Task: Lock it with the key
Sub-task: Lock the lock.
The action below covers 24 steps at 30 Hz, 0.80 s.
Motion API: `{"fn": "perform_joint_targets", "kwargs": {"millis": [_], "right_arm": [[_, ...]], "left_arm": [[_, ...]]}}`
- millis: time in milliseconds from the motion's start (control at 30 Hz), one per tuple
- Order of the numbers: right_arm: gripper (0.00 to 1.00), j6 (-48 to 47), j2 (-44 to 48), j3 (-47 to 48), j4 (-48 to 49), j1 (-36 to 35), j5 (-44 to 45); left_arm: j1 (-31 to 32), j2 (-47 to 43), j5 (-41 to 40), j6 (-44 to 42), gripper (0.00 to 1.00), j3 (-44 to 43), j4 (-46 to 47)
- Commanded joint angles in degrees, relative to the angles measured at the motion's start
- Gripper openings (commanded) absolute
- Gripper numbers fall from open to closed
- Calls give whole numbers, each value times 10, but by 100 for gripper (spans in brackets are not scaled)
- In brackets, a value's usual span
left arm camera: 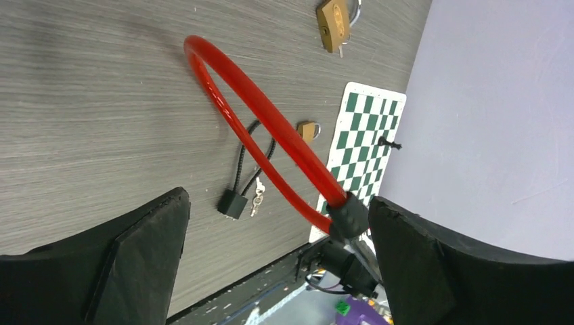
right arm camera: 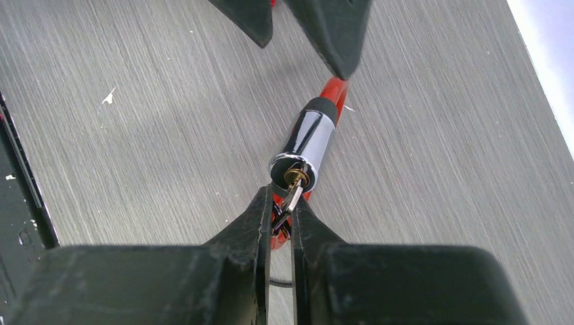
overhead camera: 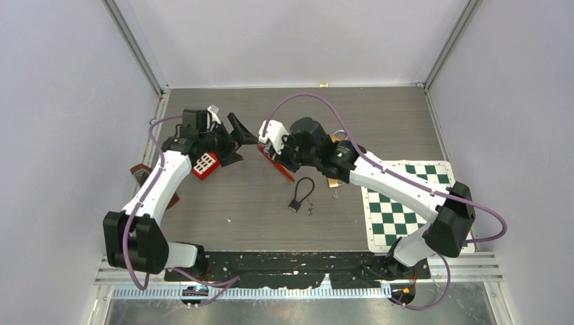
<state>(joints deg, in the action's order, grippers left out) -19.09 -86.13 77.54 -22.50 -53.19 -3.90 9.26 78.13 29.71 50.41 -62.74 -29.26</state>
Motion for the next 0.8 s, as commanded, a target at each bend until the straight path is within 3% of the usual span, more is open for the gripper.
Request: {"fn": "perform_joint_targets", "kwargs": {"millis": [0, 233, 467, 633, 767], "right_arm": [[5, -5, 36, 31, 0, 28, -56], [5, -31, 65, 33, -15, 61, -102], [5, -71, 116, 31, -17, 69, -161], [5, -70, 120, 73, -57, 71, -225], [5, -67, 119, 108, -90, 71, -277]], "left_arm": [[-4, -65, -26, -61, 100, 13, 36], [-10, -138, -57, -169, 100, 50, 123], [-8, -177, 193, -323, 99, 51, 243], [7, -216, 273, -412, 99, 68, 308], [18, -215, 337, -449, 100, 51, 304]]}}
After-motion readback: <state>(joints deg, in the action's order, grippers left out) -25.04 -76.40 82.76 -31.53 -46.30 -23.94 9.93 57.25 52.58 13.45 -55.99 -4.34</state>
